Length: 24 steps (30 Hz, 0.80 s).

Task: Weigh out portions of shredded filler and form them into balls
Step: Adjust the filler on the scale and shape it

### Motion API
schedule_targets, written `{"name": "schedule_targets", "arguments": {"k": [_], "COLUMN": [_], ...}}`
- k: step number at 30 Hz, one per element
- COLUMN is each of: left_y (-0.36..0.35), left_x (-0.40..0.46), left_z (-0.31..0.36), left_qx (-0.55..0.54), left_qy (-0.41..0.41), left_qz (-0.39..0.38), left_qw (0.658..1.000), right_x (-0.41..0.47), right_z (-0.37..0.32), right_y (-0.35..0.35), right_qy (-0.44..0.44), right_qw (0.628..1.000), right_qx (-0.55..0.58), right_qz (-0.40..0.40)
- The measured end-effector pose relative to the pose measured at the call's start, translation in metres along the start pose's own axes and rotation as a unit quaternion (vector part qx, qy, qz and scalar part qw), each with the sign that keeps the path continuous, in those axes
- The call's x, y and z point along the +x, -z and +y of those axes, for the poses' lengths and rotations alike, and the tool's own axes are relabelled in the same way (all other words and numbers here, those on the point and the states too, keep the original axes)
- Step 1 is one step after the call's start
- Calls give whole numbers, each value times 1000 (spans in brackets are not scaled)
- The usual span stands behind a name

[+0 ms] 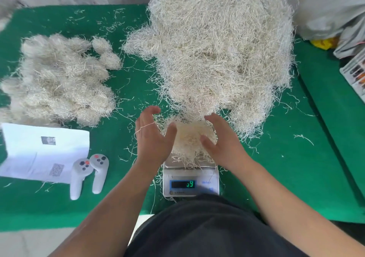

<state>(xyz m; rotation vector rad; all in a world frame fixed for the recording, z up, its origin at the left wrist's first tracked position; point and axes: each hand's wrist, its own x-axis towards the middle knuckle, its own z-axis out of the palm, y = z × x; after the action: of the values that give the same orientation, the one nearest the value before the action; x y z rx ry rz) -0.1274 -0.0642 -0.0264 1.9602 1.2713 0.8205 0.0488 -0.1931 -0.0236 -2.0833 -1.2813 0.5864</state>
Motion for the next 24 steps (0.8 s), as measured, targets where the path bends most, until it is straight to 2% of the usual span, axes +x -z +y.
{"name": "schedule_targets", "arguments": {"k": [3,6,10,21,24], "left_y": [6,8,3,-7,-10], "left_x": [-1,-1,-9,-15,-15], "left_z": [7,9,8,6,1], "left_qx": [56,106,119,81,70], "left_qy": [-98,-149,-161,-173,-138], "left_qz": [14,-25,-73,-52,-62], "left_qw": [994,983,977,980,986], "right_x": [-3,-6,-9,-10,-10], "right_z": [0,1,1,7,11], "right_y": [0,0,-1,-2,-5], "right_qy": [12,17,20,6,-7], "right_qw": [1000,999,999,999,999], "right_qx": [1,12,10,7,5], "right_qz": [16,33,44,54,47]}}
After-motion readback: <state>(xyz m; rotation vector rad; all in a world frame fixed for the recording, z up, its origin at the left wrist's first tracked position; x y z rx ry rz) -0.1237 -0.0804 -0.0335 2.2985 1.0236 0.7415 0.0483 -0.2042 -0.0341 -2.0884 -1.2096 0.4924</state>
